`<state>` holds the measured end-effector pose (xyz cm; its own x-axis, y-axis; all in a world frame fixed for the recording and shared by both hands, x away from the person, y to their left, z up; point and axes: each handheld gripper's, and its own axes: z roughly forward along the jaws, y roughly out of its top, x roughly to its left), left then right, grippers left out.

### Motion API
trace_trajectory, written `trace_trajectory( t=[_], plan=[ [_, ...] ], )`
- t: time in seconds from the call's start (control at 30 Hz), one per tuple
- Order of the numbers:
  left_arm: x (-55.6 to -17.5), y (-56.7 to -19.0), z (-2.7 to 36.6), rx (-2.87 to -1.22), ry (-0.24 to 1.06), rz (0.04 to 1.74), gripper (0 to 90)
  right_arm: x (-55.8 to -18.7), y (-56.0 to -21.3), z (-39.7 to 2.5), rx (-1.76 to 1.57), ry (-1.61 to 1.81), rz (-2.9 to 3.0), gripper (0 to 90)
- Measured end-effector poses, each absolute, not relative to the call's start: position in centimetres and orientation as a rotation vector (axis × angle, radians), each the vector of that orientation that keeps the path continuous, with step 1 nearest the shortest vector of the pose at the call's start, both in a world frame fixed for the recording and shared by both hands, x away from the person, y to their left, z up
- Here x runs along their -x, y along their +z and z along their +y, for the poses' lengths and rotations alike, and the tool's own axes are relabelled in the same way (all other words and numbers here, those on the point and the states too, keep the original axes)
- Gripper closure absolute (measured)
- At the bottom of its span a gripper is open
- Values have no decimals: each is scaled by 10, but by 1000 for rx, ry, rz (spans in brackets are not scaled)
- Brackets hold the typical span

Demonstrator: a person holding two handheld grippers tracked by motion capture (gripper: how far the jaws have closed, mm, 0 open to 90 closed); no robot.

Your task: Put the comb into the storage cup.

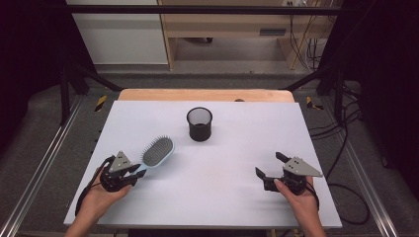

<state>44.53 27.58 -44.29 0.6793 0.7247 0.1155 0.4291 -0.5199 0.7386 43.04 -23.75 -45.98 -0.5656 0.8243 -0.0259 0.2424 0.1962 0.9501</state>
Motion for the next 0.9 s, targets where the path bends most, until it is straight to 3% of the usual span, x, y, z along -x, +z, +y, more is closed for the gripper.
trace_trajectory(
  t=[0.4, 0.9],
  plan=[
    [-444, -420, 248, -2057, 628, 799, 693, -426, -454, -224, -1098, 1496, 1976, 71],
    [-460, -401, 204, -1943, 658, 716, 693, -436, -427, -168, -1106, 1618, 1988, 79]
  ],
)
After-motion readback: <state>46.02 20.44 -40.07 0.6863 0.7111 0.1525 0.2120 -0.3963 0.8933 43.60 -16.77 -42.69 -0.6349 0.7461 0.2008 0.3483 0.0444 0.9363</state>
